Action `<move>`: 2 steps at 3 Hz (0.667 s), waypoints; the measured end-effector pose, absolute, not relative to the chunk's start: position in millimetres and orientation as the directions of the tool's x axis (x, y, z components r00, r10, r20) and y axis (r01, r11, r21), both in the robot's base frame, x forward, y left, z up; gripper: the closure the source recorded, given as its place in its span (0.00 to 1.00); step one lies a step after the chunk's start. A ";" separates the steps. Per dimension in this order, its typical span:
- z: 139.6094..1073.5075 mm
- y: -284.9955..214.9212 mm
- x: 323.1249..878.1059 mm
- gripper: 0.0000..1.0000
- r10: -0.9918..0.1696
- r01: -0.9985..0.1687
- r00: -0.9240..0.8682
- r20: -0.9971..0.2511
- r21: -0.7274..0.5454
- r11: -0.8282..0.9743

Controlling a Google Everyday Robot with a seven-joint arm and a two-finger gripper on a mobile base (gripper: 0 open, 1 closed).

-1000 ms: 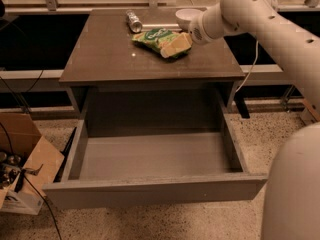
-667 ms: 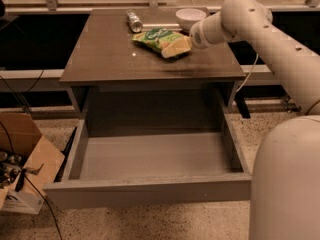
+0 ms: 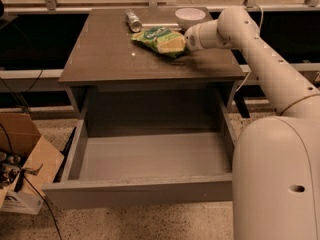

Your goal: Place green rice chip bag into top drawer

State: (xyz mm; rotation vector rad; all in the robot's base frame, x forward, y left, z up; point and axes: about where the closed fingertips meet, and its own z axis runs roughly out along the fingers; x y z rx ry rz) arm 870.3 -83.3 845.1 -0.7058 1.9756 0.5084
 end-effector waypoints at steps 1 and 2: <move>845.8 -80.7 872.7 0.50 -0.246 -0.667 -0.376 -0.893 0.077 0.741; 859.3 -86.9 862.3 0.81 -0.231 -0.670 -0.338 -0.912 0.061 0.740</move>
Offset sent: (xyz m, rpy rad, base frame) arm -0.0178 -0.0126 0.0208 0.0589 -0.0777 -0.0049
